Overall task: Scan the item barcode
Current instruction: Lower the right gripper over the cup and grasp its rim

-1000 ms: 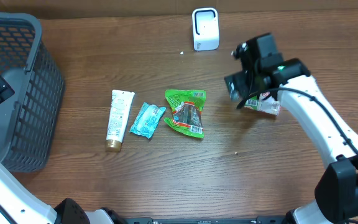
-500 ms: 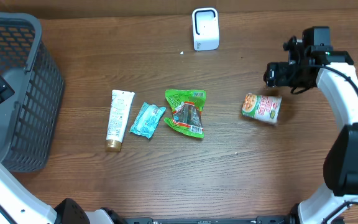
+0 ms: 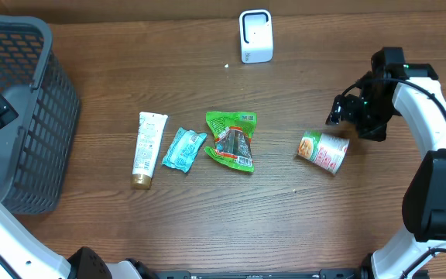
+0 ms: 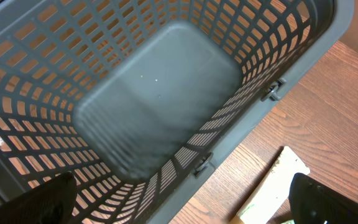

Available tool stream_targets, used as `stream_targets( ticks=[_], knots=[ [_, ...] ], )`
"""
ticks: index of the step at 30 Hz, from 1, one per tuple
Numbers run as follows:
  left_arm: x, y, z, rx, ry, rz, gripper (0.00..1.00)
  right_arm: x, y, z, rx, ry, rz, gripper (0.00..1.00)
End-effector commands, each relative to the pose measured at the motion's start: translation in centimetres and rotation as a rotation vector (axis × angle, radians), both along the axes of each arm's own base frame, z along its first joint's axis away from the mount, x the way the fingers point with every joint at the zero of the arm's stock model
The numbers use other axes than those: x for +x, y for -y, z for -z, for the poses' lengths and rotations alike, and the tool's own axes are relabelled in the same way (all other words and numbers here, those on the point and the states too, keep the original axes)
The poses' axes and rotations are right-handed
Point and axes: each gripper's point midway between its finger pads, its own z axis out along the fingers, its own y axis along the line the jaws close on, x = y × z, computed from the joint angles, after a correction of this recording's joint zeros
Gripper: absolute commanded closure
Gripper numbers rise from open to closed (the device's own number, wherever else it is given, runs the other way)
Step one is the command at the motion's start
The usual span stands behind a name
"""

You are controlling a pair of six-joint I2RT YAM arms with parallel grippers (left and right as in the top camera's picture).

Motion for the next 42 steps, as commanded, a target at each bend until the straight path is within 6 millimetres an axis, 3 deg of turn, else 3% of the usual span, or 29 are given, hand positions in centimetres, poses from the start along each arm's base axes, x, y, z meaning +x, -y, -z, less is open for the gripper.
stream_targets(
  ticks=[1,19,30,33,39,42],
  knots=[
    [0.0,0.1,-0.7,0.007,0.022,-0.002,0.0,-0.5,1.2,0.3,-0.045,-0.03,0.039,0.1],
    [0.0,0.1,-0.7,0.007,0.022,-0.002,0.0,-4.0,2.0,2.7,-0.098,-0.152,0.053,0.14],
    [0.0,0.1,-0.7,0.007,0.022,-0.002,0.0,-6.9,-0.5,1.2,0.041,-0.274,0.016,0.16],
    [0.0,0.1,-0.7,0.007,0.022,-0.002,0.0,-6.1,-0.7,-0.4,0.055,-0.24,-0.024,0.19],
    [0.0,0.1,-0.7,0.007,0.022,-0.002,0.0,-0.9,-2.8,-6.6,-0.028,0.018,-0.246,0.1],
    [0.0,0.1,-0.7,0.007,0.022,-0.002,0.0,-0.1,-4.3,-6.9,-0.131,0.064,-0.342,0.09]
  ],
)
